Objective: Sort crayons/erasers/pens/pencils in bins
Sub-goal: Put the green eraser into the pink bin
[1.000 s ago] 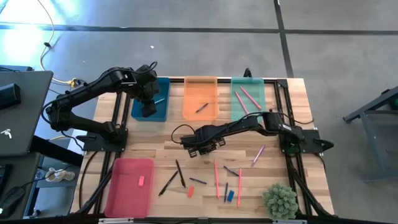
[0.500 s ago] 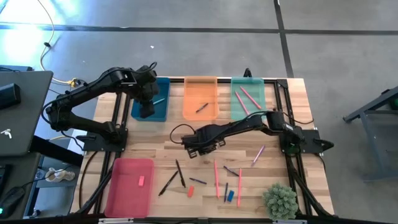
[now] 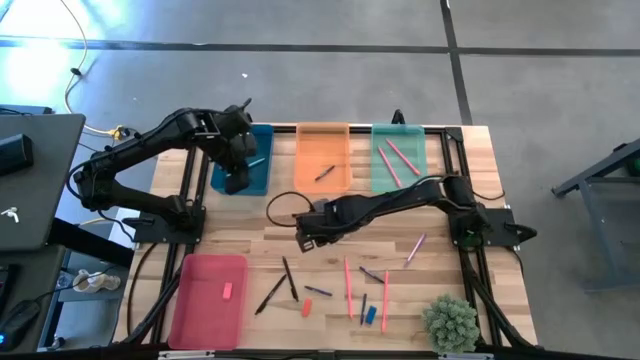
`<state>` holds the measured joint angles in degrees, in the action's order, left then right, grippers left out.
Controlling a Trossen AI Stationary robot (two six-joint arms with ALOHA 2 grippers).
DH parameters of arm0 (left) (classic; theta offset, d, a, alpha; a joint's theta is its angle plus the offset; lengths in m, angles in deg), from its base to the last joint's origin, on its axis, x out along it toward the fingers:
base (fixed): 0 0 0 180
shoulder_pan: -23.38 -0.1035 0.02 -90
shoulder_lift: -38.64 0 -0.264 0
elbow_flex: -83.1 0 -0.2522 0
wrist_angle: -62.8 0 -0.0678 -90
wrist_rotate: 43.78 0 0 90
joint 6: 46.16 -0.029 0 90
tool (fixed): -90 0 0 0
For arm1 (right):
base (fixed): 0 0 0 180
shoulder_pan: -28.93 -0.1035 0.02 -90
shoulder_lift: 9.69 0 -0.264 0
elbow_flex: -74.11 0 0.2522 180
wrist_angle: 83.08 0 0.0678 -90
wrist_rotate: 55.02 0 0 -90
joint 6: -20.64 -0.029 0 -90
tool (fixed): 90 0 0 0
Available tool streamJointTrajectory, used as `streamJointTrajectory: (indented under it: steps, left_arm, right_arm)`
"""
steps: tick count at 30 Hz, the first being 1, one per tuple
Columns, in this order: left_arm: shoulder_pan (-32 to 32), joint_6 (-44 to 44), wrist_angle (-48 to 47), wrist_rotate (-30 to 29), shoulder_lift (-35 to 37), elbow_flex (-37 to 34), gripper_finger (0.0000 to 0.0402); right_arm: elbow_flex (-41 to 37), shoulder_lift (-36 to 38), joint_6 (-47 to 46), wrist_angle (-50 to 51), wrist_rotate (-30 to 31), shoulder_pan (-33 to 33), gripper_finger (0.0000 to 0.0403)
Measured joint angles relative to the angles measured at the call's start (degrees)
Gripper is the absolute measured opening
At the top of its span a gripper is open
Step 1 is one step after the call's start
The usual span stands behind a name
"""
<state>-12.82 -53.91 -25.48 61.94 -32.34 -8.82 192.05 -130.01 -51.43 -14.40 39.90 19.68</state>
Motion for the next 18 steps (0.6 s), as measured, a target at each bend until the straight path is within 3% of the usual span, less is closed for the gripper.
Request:
streamJointTrajectory:
  steps: [9,13,18]
  left_arm:
    - [1.8,2.2,5.3,8.6,0.0,0.0,0.0200]
    - [2.5,10.9,9.8,13.7,0.0,0.0,0.0200]
    - [3.7,21.2,16.6,15.7,0.0,0.0,0.0200]
  right_arm:
    - [0.1,5.5,5.4,-7.3,7.1,-0.7,0.0070]
    - [0.1,7.2,9.7,-10.8,9.0,-0.5,0.0070]
    - [0.1,9.3,15.5,-14.5,10.6,0.1,0.0070]
